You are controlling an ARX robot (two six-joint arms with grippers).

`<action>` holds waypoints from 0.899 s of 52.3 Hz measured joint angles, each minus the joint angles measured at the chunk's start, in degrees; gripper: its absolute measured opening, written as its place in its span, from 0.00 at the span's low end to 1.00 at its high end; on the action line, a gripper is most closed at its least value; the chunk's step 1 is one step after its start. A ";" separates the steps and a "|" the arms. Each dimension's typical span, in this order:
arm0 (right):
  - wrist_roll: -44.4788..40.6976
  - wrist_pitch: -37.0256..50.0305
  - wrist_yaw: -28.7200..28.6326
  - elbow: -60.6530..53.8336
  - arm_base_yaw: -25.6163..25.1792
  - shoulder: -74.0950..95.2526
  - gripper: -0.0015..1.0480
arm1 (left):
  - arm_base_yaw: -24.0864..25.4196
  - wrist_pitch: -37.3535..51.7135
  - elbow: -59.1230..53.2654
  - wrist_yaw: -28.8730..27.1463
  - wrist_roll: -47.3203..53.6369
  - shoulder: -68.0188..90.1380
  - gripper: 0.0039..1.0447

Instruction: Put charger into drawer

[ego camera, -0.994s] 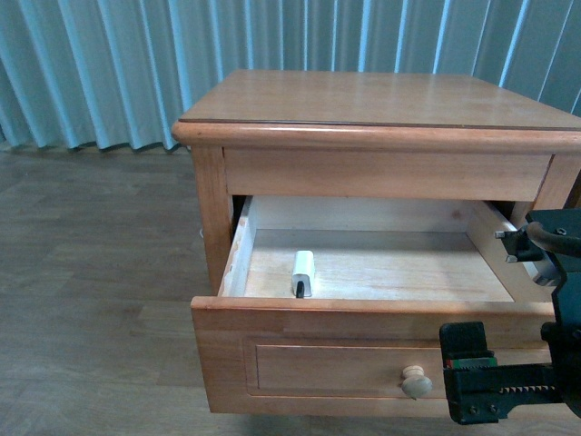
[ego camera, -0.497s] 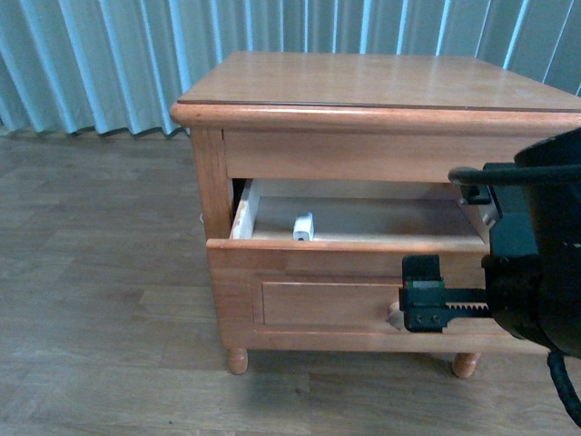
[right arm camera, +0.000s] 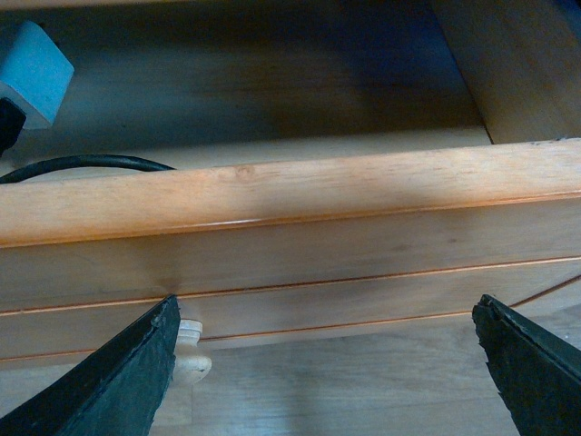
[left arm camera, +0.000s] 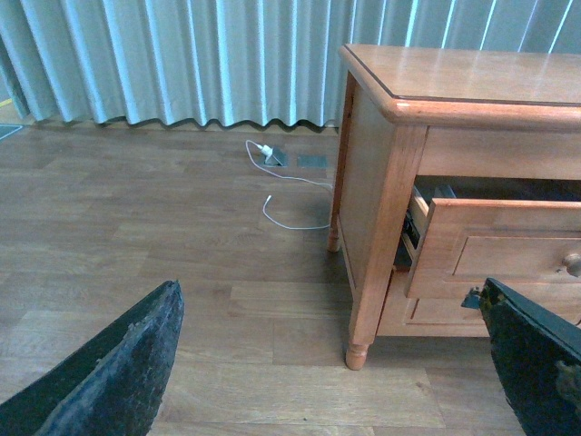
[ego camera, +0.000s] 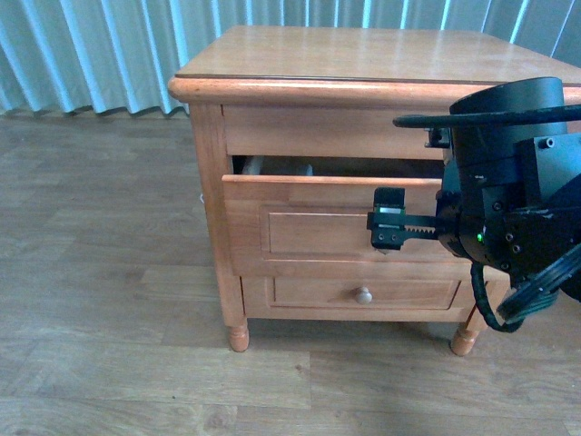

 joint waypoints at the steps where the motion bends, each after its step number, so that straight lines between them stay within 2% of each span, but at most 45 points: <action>1: -0.02 0.24 0.04 0.50 -0.11 0.52 0.92 | 0.00 0.00 0.00 0.00 0.00 0.00 0.95; 27: -0.04 4.66 0.42 9.38 -1.75 7.28 0.92 | 0.00 0.00 0.00 0.00 0.00 0.00 0.95; 47: -1.07 6.75 0.50 10.84 -1.73 9.29 0.92 | 0.02 0.00 0.00 0.00 0.00 -0.02 0.95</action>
